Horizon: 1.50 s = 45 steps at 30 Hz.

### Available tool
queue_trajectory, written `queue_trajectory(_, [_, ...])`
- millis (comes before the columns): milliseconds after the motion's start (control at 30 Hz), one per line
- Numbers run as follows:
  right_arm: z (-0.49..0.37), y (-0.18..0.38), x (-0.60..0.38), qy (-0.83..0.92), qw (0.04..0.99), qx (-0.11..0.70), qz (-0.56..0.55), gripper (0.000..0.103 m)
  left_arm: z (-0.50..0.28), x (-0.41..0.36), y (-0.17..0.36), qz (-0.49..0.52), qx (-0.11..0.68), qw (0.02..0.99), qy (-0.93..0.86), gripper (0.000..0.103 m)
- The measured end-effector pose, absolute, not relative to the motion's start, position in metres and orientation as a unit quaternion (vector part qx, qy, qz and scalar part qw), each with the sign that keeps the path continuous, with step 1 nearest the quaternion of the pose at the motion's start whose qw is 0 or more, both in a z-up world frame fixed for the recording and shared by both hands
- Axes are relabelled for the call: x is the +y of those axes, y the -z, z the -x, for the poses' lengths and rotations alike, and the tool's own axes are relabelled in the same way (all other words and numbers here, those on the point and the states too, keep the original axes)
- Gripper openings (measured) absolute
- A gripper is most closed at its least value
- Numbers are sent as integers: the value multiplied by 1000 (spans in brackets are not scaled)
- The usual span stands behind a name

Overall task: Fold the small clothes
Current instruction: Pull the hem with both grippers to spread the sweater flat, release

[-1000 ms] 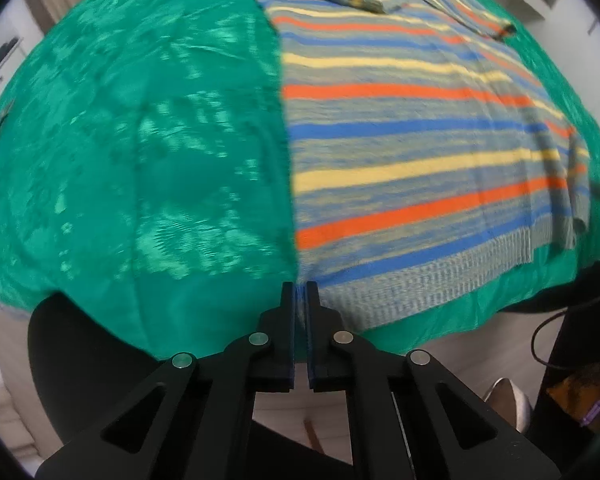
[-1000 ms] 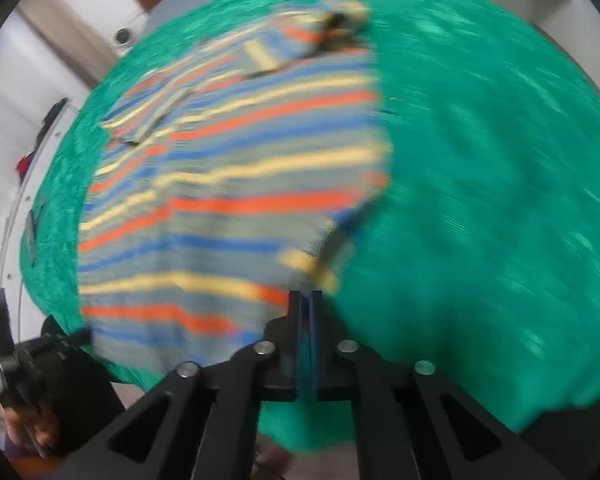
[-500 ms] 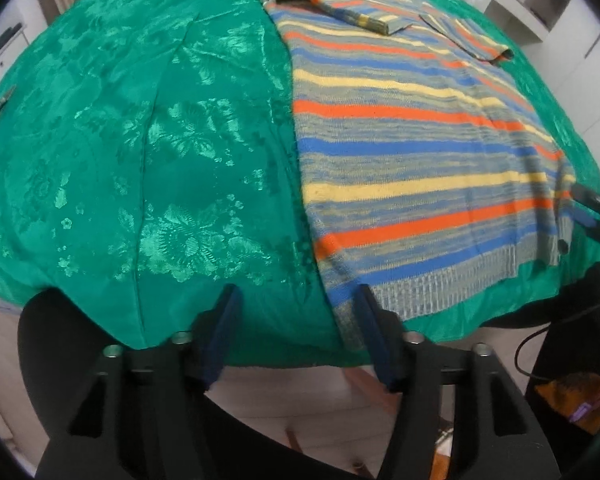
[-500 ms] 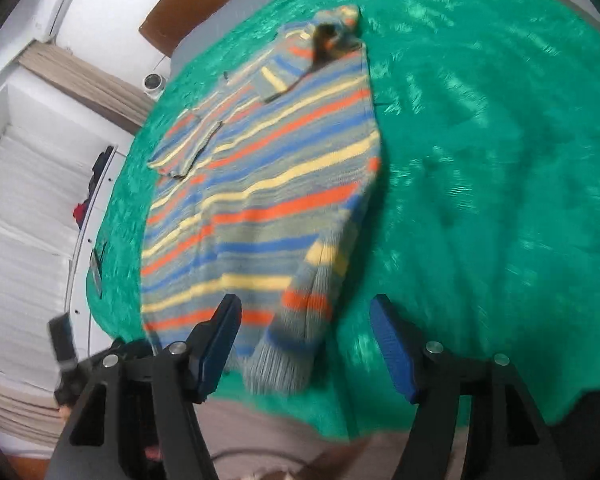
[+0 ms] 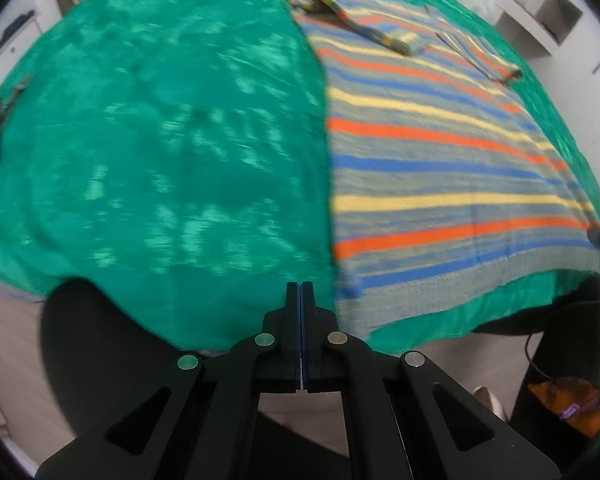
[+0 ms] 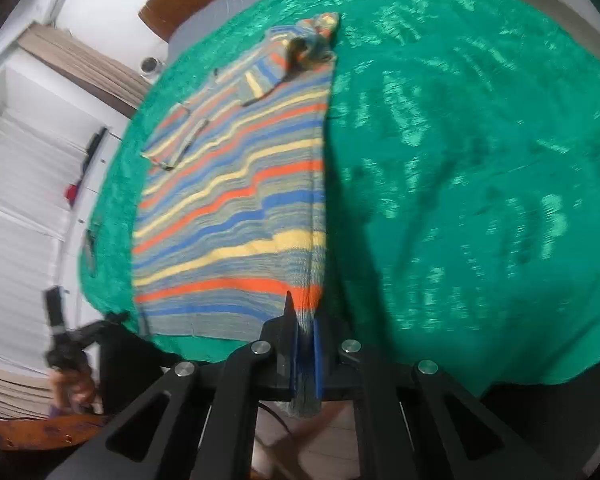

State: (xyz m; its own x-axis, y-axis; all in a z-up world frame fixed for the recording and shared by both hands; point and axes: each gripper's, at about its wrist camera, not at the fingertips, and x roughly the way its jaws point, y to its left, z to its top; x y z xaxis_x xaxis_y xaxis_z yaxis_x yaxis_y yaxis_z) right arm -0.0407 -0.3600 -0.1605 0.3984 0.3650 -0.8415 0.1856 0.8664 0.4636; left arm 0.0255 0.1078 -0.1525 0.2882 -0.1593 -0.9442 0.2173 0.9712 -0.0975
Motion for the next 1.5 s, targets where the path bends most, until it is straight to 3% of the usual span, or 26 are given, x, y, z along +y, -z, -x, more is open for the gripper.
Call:
queue_trajectory(267, [50,164,-356,-44,795,567,-211,5,-16,132,148,-14,595,796,111,0])
queue_trajectory(300, [49,166,-357,-42,796,564,-214,5,-17,131,149,10,596,793,126,5])
queue_trajectory(333, [49,165,-361,-42,797,563,-217,5,-18,127,152,22,598,791,131,12])
queue_trajectory(400, [47,167,-361,-43,797,558,-228,5,-21,114,157,37,600,785,150,56])
queue_trajectory(467, [42,164,-356,-46,803,554,-216,5,-23,98,161,29,590,793,150,68])
queue_trajectory(533, [40,161,-352,-51,807,551,-207,5,-26,81,166,24,595,787,160,67])
queue_trajectory(567, [39,159,-351,-54,809,549,-203,5,-28,76,172,22,600,783,163,53])
queue_trajectory(600, [38,159,-350,-55,810,548,-202,5,-31,69,180,16,610,775,162,10])
queue_trajectory(667, [38,160,-352,-54,809,549,-202,5,-36,59,197,1,631,762,145,0])
queue_trajectory(967, [61,145,-350,-41,790,577,-203,4,-16,93,141,-51,590,795,131,0])
queue_trajectory(1267, [56,209,-335,-5,766,616,-182,4,-29,78,196,-95,630,766,84,0])
queue_trajectory(1500, [55,212,-330,2,772,613,-167,4,-37,75,202,-81,630,769,72,1])
